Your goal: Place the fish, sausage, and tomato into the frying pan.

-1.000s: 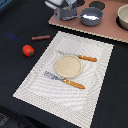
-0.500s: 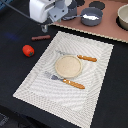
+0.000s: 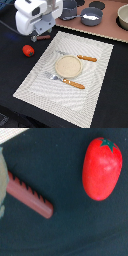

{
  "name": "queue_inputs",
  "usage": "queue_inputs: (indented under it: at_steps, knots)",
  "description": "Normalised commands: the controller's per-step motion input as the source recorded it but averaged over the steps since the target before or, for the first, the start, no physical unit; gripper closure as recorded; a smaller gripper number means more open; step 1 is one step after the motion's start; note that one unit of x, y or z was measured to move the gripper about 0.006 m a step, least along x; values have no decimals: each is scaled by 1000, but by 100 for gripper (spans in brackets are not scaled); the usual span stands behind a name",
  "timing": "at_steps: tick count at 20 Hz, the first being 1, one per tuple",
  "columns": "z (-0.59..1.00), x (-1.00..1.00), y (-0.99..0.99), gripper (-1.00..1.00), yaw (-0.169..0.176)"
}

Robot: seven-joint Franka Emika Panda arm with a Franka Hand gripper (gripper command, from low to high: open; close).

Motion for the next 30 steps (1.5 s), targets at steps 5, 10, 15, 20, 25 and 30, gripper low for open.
queue_inputs:
  at_steps: [5, 10, 15, 20, 25, 30]
  knots:
    - [-230, -938, -161, -100, -33]
    - [-124, -505, -149, -100, -19]
    - [-213, -316, -79, -100, -3]
    - [-309, -332, -25, -100, 0]
    - [-342, -414, -117, -100, 0]
    - [-372, -416, -158, -100, -2]
